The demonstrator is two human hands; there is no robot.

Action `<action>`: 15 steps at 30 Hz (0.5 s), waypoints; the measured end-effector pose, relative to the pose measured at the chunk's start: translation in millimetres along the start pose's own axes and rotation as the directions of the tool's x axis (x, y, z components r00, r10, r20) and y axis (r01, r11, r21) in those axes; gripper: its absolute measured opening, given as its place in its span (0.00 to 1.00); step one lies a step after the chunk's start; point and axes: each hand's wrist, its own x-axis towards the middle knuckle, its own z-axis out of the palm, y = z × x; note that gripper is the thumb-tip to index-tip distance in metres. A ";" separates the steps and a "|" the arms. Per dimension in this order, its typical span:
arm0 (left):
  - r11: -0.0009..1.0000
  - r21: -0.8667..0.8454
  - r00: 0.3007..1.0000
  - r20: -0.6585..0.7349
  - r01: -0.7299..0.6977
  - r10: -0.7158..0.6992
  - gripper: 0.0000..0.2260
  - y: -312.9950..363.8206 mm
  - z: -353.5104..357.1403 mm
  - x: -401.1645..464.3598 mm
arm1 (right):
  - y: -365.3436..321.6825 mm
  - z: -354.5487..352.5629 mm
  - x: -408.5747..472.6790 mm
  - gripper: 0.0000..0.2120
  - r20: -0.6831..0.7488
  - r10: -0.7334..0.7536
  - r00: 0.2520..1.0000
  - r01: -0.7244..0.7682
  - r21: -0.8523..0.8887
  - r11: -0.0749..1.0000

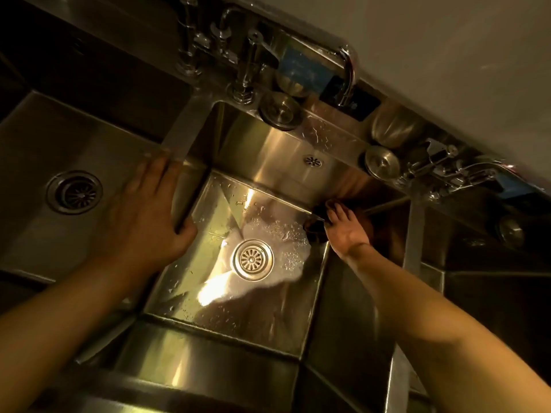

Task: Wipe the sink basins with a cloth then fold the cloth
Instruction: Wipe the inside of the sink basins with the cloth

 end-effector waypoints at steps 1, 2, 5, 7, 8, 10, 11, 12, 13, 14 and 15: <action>1.000 -0.007 1.000 0.000 -0.002 0.002 0.42 0.3 -0.3 0.1 | 1.3 6.0 -8.4 0.24 0.038 0.045 0.998 -0.045 0.013 0.999; 1.000 -0.011 1.000 -0.002 -0.003 0.003 0.43 0.6 0.0 0.2 | 2.0 10.4 -14.5 0.24 0.069 0.072 0.995 -0.073 0.016 0.997; 1.000 -0.022 1.000 -0.008 -0.011 0.011 0.43 -0.3 1.3 0.8 | -6.0 12.4 -24.6 0.23 0.159 0.089 0.983 -0.094 0.024 0.995; 0.999 -0.034 1.000 -0.008 -0.016 0.016 0.43 -1.5 2.1 1.2 | -17.9 12.7 -30.3 0.22 0.214 0.104 0.971 -0.109 0.008 0.994; 0.999 -0.038 1.000 -0.010 -0.021 0.020 0.43 -2.5 2.8 1.6 | -25.3 15.2 -35.1 0.22 0.240 0.104 0.965 -0.106 -0.005 0.994; 0.999 -0.039 1.000 -0.019 -0.025 0.024 0.43 -4.8 4.1 2.5 | -42.1 23.7 -48.2 0.22 0.281 0.084 0.956 -0.081 -0.021 0.996; 0.999 -0.039 0.999 -0.020 -0.026 0.025 0.43 -6.1 4.8 3.0 | -51.5 28.9 -56.1 0.22 0.303 0.065 0.951 -0.061 -0.022 0.998; 0.999 -0.041 0.999 -0.016 -0.031 0.030 0.43 -7.0 5.5 2.9 | -61.6 34.5 -66.3 0.22 0.330 0.043 0.943 -0.040 -0.016 0.999; 0.999 -0.045 0.999 -0.010 -0.031 0.031 0.43 -7.2 6.5 2.9 | -72.1 40.2 -76.8 0.21 0.351 0.021 0.936 -0.018 -0.010 1.000; 0.998 -0.051 1.000 -0.008 -0.028 0.027 0.43 -6.8 7.7 3.0 | -82.8 45.9 -87.4 0.21 0.368 0.000 0.930 0.003 -0.007 1.000; 0.998 -0.064 1.000 -0.008 -0.024 0.023 0.44 -6.6 8.1 3.0 | -93.8 51.1 -100.1 0.21 0.400 -0.022 0.916 0.027 -0.006 1.000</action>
